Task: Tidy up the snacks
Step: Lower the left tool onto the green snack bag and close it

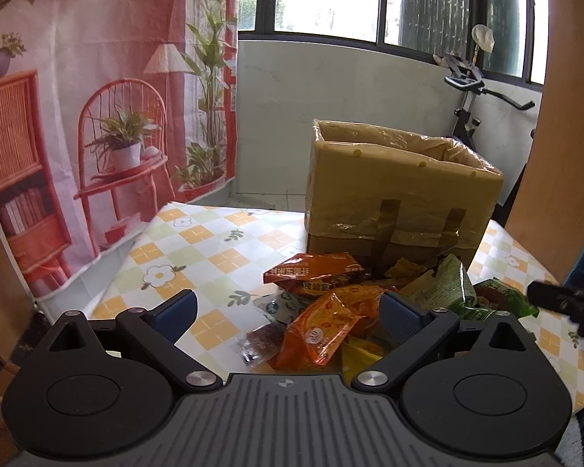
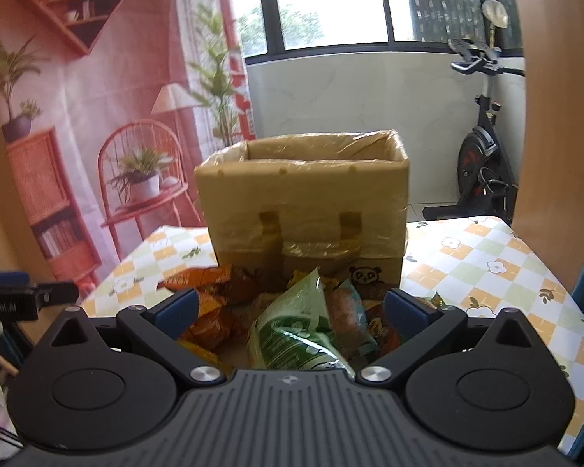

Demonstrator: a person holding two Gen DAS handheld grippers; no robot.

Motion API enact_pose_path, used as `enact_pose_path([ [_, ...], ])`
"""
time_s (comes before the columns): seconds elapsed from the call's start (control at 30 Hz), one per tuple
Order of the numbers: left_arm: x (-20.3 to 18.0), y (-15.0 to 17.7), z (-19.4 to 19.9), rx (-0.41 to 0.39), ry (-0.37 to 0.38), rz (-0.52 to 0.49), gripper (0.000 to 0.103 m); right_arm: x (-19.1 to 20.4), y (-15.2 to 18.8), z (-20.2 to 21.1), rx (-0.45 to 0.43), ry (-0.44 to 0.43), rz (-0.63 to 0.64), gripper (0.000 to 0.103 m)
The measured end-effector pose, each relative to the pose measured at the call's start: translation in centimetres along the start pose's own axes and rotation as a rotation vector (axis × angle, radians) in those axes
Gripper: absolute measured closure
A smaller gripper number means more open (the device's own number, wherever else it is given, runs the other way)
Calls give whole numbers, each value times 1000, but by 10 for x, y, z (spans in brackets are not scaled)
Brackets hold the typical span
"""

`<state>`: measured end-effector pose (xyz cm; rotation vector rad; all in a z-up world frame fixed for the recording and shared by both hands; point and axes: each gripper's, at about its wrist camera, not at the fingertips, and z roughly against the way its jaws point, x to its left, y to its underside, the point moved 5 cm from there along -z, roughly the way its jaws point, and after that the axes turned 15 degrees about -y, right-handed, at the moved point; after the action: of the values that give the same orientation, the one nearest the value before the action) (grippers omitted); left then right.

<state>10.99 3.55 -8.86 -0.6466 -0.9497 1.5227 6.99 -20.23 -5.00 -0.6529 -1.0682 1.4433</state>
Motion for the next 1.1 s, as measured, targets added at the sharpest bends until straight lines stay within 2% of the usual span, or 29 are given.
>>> enact_pose_path([
  [0.1, -1, 8, -5, 32, 21, 16, 3, 3, 9, -13, 31, -11, 10, 6],
  [0.27, -9, 20, -16, 87, 39, -16, 5, -4, 26, -29, 70, -46, -67, 13],
  [0.47, -11, 22, -25, 103, 45, -11, 6, -11, 38, -35, 83, -34, -73, 18],
  [0.63, -22, 21, -29, 98, 98, -20, 7, -16, 44, -35, 79, 5, -42, 18],
  [0.8, -43, 16, -38, 88, 139, -62, 8, -30, 52, -39, 97, 25, -70, 18],
  [1.1, -85, 8, -65, 123, 257, -69, 9, -50, 70, -56, 157, 1, -117, 18],
])
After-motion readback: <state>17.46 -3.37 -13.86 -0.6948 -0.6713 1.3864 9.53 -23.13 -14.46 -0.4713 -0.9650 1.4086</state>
